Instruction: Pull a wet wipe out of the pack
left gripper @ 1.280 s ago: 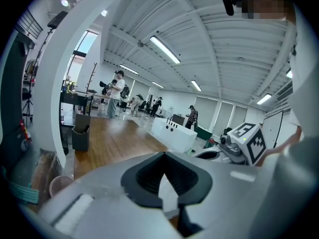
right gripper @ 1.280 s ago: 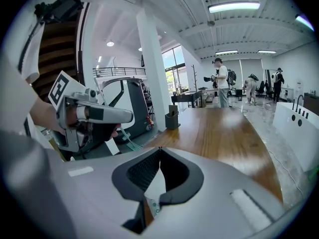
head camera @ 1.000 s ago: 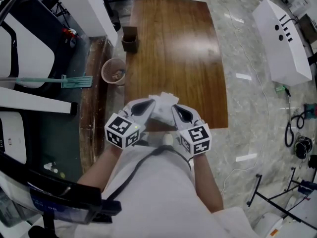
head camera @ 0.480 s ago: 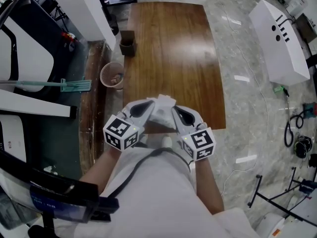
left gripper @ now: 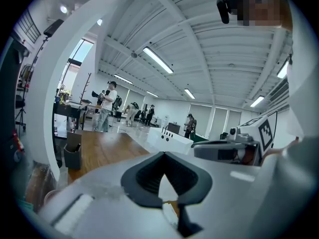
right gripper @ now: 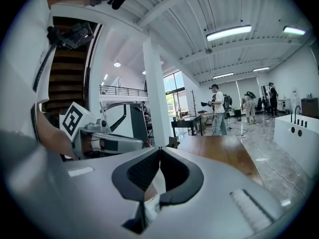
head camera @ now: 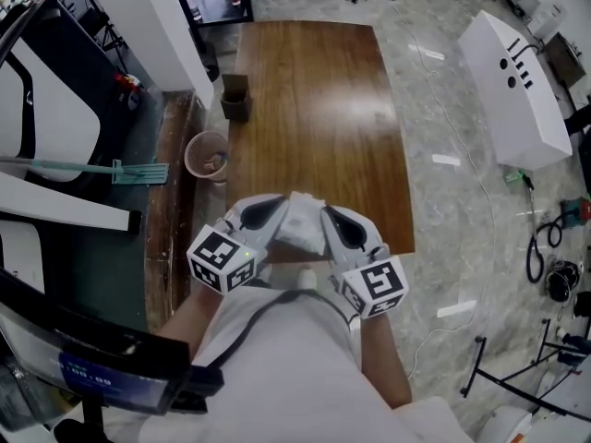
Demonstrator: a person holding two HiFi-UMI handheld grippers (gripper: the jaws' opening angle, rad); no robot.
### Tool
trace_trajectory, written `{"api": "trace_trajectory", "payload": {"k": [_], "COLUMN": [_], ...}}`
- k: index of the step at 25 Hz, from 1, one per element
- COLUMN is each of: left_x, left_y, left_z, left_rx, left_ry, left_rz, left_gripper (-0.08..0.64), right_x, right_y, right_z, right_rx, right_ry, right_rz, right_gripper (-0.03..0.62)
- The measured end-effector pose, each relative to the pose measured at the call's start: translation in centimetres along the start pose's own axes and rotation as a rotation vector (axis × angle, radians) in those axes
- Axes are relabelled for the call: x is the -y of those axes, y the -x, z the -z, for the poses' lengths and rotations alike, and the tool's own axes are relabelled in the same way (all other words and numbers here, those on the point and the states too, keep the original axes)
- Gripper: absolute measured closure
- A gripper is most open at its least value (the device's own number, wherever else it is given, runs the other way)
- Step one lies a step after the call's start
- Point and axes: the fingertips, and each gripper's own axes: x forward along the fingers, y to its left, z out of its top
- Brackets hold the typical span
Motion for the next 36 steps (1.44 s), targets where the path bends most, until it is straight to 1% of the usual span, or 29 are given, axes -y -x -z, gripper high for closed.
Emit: {"api": "trace_trajectory", "payload": {"k": [9,15,20,29,36], "left_x": [0.6,0.9,0.6,0.5,-0.1], "left_y": [0.9,1.6,1.9,1.8,1.9], "left_z": [-4.1,-6.1,-6.2,-5.3,-4.6], "left_rx": [0.085,0.130,0.143,0.126,0.124], "left_ry": [-0.024,-0.049,-0.049,-0.027,-0.016], "left_rz": [0.009,0.002,-0.008,-0.015,-0.026], "left_gripper": [0.557,0.557,0.557,0.557,0.557], "right_x": [0.5,1.0,1.2,1.1,-0.1], "right_y": [1.8,2.9,3.0,3.0,1.9], "right_z": [-4.2,-5.4,-5.5,-5.1,-4.4], "right_rx": [0.095,0.125,0.131,0.114,0.098], "right_ry": [0.008,0.015,0.018,0.019,0.020], "right_rz": [0.033,0.062,0.064,0.053,0.013], "right_gripper": [0.580,0.580,0.580,0.581,0.581]}}
